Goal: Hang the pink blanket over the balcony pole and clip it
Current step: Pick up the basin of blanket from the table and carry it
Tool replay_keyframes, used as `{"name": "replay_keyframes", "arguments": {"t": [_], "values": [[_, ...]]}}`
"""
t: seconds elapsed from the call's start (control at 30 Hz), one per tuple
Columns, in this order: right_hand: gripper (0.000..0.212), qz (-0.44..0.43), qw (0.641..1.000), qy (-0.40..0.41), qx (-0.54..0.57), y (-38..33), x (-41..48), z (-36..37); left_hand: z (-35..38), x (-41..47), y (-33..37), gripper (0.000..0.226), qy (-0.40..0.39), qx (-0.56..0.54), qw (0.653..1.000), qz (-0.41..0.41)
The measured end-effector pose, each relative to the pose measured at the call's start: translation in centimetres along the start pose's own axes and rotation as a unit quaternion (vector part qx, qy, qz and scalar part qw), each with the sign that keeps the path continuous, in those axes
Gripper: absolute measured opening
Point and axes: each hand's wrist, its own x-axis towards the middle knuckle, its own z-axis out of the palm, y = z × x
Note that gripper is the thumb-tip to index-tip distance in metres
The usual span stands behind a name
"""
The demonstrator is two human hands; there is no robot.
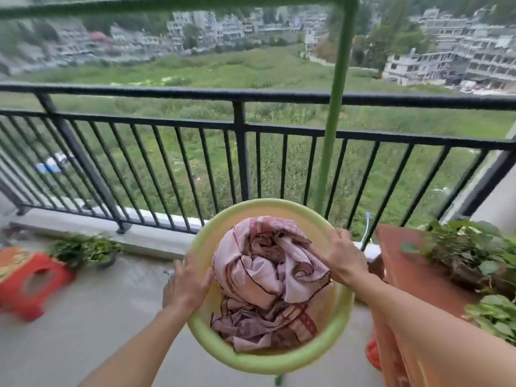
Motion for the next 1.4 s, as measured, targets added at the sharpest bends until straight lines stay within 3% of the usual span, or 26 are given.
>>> {"name": "replay_keyframes", "arguments": {"t": [0.17,0.37,0.83,1.4], "values": [[0.112,-0.113,0.993,-0.042,-0.004,-11.0,4.1,4.6,-2.9,1.5,-9.5,0.067,0.032,-0.008,0.994,-0.105],[0.106,-0.205,0.976,-0.076,0.002,-26.1,8.8,12.4,-7.2,6.1,-21.9,0.067,0.064,-0.004,0.98,-0.19],[0.082,-0.329,0.932,-0.148,0.041,-59.3,17.0,27.4,-18.4,17.4,-46.8,0.064,0.094,0.04,0.937,-0.335],[0.089,-0.438,0.859,-0.261,0.037,-99.2,28.4,47.1,-25.9,36.9,-76.5,0.067,0.109,0.037,0.865,-0.488]]}}
